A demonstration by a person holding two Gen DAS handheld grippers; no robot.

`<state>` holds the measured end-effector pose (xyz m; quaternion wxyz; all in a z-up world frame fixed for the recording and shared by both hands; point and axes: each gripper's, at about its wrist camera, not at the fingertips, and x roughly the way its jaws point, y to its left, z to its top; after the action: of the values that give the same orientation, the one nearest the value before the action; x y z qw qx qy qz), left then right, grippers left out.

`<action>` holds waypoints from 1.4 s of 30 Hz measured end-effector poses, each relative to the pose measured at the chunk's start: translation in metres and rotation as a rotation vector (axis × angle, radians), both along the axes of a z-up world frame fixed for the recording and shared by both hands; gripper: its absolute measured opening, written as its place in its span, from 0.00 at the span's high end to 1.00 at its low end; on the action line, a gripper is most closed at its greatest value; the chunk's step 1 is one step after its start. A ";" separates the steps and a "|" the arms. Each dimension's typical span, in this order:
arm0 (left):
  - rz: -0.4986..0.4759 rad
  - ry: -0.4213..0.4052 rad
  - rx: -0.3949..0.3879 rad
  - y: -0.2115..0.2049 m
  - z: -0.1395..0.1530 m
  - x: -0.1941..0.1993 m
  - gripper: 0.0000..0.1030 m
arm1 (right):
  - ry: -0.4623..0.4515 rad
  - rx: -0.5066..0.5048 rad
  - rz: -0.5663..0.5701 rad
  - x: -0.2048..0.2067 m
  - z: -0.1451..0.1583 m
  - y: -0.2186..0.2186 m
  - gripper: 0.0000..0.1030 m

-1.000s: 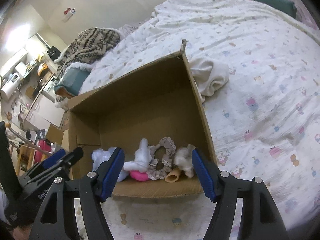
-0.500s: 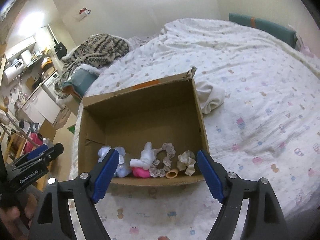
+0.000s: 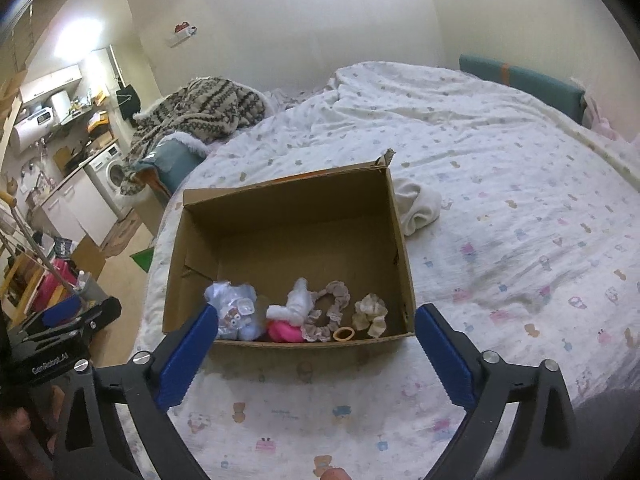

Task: Organize soft objects

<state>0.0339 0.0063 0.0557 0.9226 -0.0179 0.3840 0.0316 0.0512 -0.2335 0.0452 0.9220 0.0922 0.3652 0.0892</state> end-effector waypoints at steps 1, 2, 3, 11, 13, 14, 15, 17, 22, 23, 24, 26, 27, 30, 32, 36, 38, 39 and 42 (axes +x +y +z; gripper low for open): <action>0.003 0.000 -0.009 0.001 -0.001 -0.001 0.04 | -0.003 0.001 0.003 -0.001 -0.001 0.001 0.00; 0.007 -0.004 -0.015 0.002 -0.002 -0.001 0.03 | -0.008 -0.006 0.004 -0.002 -0.002 0.002 0.00; 0.011 -0.010 -0.018 0.003 -0.003 -0.003 0.03 | -0.012 -0.017 0.003 -0.003 -0.004 0.003 0.00; -0.003 0.003 -0.048 0.004 -0.014 -0.001 0.01 | -0.055 -0.040 -0.042 -0.001 -0.018 0.003 0.00; -0.004 -0.010 -0.030 0.002 -0.014 -0.001 0.01 | -0.060 -0.051 -0.042 0.001 -0.019 0.004 0.00; -0.005 -0.013 -0.021 0.001 -0.015 -0.001 0.01 | -0.059 -0.056 -0.038 0.002 -0.020 0.005 0.00; -0.004 -0.014 -0.011 -0.001 -0.015 -0.001 0.01 | -0.056 -0.060 -0.033 0.003 -0.021 0.006 0.00; -0.005 -0.014 -0.001 -0.003 -0.017 -0.001 0.01 | -0.054 -0.063 -0.025 0.002 -0.022 0.008 0.00; -0.012 -0.018 0.010 -0.006 -0.018 -0.001 0.01 | -0.052 -0.068 -0.018 0.002 -0.022 0.010 0.00; -0.013 -0.017 0.011 -0.006 -0.018 -0.001 0.01 | -0.048 -0.068 -0.018 0.002 -0.022 0.010 0.00; -0.014 -0.017 0.012 -0.006 -0.018 -0.001 0.01 | -0.043 -0.067 -0.019 0.002 -0.023 0.010 0.00; -0.014 -0.015 0.011 -0.007 -0.018 -0.001 0.01 | -0.037 -0.066 -0.021 0.003 -0.024 0.009 0.00; -0.017 -0.014 0.010 -0.007 -0.018 -0.001 0.01 | -0.036 -0.066 -0.023 0.003 -0.024 0.009 0.00; -0.019 -0.013 0.010 -0.007 -0.019 -0.002 0.01 | -0.036 -0.066 -0.024 0.004 -0.024 0.009 0.00; -0.019 -0.014 0.008 -0.007 -0.019 -0.002 0.01 | -0.033 -0.068 -0.024 0.004 -0.024 0.009 0.00; -0.020 -0.013 0.008 -0.008 -0.019 -0.002 0.01 | -0.031 -0.068 -0.024 0.005 -0.024 0.009 0.00; -0.020 -0.014 0.009 -0.008 -0.019 -0.002 0.01 | -0.031 -0.068 -0.024 0.005 -0.024 0.009 0.00; -0.021 -0.014 0.008 -0.008 -0.019 -0.002 0.01 | -0.031 -0.069 -0.024 0.005 -0.024 0.009 0.00; -0.021 -0.014 0.008 -0.008 -0.019 -0.002 0.01 | -0.029 -0.071 -0.024 0.005 -0.024 0.009 0.00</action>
<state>0.0317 -0.0022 0.0362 0.9256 -0.0104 0.3776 0.0233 0.0563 -0.2245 0.0208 0.9309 0.0625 0.3536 0.0666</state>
